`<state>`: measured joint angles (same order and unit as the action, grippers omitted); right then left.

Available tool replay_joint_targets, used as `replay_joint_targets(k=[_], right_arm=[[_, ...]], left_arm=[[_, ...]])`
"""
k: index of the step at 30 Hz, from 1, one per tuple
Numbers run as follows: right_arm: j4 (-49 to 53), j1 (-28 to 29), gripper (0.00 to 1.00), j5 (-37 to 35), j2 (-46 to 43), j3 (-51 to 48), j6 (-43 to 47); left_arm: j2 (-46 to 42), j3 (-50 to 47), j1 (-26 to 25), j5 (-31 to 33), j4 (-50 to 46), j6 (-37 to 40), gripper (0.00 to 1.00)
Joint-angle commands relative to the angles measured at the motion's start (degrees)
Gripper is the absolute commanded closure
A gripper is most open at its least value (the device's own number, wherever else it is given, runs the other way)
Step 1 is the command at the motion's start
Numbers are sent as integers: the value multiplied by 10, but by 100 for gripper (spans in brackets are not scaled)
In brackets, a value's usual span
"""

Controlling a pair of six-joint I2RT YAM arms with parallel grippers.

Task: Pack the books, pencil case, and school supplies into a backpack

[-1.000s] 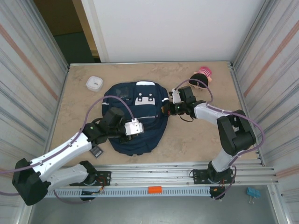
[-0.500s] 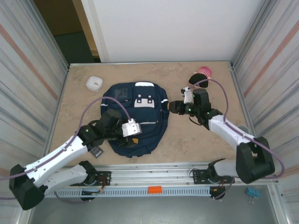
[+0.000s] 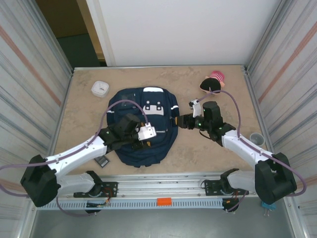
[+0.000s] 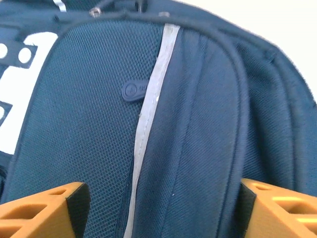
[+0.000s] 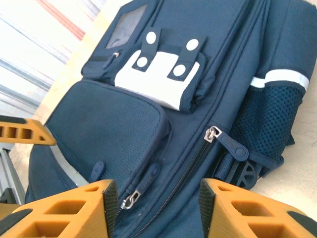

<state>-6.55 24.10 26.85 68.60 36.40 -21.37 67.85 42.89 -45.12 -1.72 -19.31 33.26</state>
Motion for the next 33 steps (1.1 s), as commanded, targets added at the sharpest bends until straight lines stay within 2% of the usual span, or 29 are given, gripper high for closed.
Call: replay_joint_targets(k=[1, 4, 7, 8, 10, 13, 18, 22, 29, 33], right_arm=[[-32, 3, 50, 10, -15, -14, 17], [-46, 2, 46, 20, -20, -20, 17], [-47, 3, 43, 35, -26, -20, 23], [-44, 2, 43, 37, -27, -19, 27], [-38, 0, 42, 42, -25, -15, 39], [-17, -6, 42, 71, -9, 1, 56], [-4, -11, 43, 160, 54, 41, 75], [31, -11, 42, 202, 108, 90, 109], [30, 10, 38, 253, 190, 140, 127], [75, 35, 37, 251, 217, 165, 166]], left_arm=[[14, 18, -3, 29, -14, 14, 24], [19, 12, -3, 39, -6, 13, 27], [34, 16, -3, 87, -6, -8, 41], [35, 20, -2, 80, -12, -11, 49], [23, 15, -1, 44, 0, -17, 81], [-19, -20, 0, -18, 51, -39, 99], [-80, -72, 46, -143, 111, -85, 100], [-119, -104, 83, -190, 140, -94, 100], [-114, -90, 100, -200, 129, -98, 100], [-110, -84, 101, -207, 128, -98, 100]])
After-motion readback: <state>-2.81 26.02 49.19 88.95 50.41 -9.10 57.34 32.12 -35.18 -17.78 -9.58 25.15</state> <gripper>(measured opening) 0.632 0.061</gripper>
